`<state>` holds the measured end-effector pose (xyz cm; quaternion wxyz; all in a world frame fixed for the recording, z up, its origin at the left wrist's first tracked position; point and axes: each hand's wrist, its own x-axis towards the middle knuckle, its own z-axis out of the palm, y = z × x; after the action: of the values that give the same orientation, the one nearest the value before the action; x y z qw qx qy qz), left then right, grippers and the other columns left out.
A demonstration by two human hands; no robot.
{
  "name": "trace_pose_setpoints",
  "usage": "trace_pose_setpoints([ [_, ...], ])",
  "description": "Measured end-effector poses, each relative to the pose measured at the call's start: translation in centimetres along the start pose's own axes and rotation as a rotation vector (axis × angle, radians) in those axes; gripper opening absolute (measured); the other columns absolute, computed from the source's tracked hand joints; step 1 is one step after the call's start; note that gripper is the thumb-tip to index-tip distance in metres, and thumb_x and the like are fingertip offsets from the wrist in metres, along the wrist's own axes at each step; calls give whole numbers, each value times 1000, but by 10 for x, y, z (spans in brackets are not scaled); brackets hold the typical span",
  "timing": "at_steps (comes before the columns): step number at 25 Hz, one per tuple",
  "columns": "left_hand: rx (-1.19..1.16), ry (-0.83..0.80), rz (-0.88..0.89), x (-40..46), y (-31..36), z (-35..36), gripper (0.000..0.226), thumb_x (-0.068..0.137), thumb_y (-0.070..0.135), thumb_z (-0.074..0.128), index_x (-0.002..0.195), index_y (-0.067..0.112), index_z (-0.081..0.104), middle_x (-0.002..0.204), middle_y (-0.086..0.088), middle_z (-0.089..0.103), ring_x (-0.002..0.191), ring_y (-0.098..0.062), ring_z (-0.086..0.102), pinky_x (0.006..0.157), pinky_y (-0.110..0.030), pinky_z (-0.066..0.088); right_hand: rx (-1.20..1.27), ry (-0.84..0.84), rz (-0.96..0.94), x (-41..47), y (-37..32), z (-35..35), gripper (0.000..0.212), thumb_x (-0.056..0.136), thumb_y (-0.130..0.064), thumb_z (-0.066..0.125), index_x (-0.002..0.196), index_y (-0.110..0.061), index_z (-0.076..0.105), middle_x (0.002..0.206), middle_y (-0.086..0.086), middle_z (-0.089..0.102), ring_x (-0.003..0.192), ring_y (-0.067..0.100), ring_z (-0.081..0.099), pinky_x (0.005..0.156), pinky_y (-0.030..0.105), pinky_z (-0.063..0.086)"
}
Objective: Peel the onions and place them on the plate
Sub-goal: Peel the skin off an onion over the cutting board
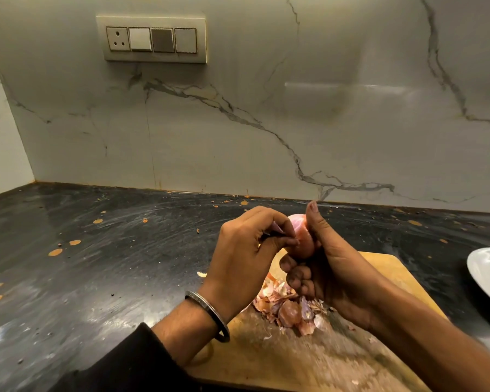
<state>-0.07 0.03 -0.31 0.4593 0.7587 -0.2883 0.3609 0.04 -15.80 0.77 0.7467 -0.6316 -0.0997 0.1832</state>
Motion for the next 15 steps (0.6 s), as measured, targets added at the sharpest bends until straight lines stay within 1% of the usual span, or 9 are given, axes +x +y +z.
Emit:
trace_pose_setpoints([
  [2, -45, -17, -45, 0, 1, 0, 15, 84, 0, 70, 88, 14, 67, 83, 5, 66, 80, -13, 64, 70, -32, 55, 50, -1, -5, 0, 0, 0, 71, 75, -82, 50, 86, -18, 79, 76, 14, 63, 52, 18, 59, 45, 25, 49],
  [5, -198, -49, -151, 1, 1, 1, 16, 86, -1, 68, 88, 15, 65, 79, 2, 65, 77, -17, 64, 70, -36, 56, 125, 2, 14, 0, 0, 0, 74, 82, -78, 48, 97, -11, 76, 74, 13, 62, 52, 18, 58, 43, 23, 49],
  [7, -225, -57, -180, 1, 1, 1, 17, 87, -1, 67, 88, 15, 65, 80, 1, 64, 76, -15, 63, 70, -31, 56, 158, 40, 9, 0, -1, 0, 79, 82, -77, 49, 110, -5, 68, 72, 12, 61, 50, 17, 56, 43, 23, 49],
  [9, -171, -51, -169, 1, 0, 0, 13, 91, 2, 64, 90, 15, 65, 81, 6, 64, 80, -9, 62, 71, -20, 52, 172, 102, -32, -1, -3, -2, 82, 80, -75, 53, 122, -5, 58, 71, 10, 61, 50, 15, 55, 43, 23, 48],
  [11, -114, -57, -174, 1, 0, 0, 13, 98, 10, 55, 92, 16, 65, 80, 14, 61, 79, -1, 59, 69, -13, 44, 159, 153, -79, -1, -4, -3, 81, 78, -74, 55, 126, -8, 55, 70, 8, 61, 50, 14, 53, 44, 24, 46],
  [12, -98, -78, -201, 0, 1, 0, 17, 101, 14, 49, 91, 16, 63, 76, 16, 58, 73, 0, 55, 66, -13, 41, 148, 170, -91, -2, -5, -2, 81, 78, -75, 55, 126, -9, 55, 70, 7, 61, 50, 14, 52, 45, 23, 46],
  [13, -78, -113, -236, -1, 1, 1, 22, 103, 19, 45, 88, 16, 60, 72, 15, 54, 68, -2, 50, 62, -16, 38, 138, 181, -97, -2, -5, -2, 82, 78, -75, 54, 125, -9, 56, 70, 6, 61, 50, 13, 52, 46, 23, 45],
  [15, -12, -187, -286, -3, -1, 2, 33, 104, 30, 40, 78, 15, 52, 67, 10, 48, 61, -8, 42, 58, -32, 37, 117, 192, -108, -2, -5, -3, 83, 78, -77, 53, 125, -9, 56, 70, 4, 60, 50, 12, 51, 47, 24, 43],
])
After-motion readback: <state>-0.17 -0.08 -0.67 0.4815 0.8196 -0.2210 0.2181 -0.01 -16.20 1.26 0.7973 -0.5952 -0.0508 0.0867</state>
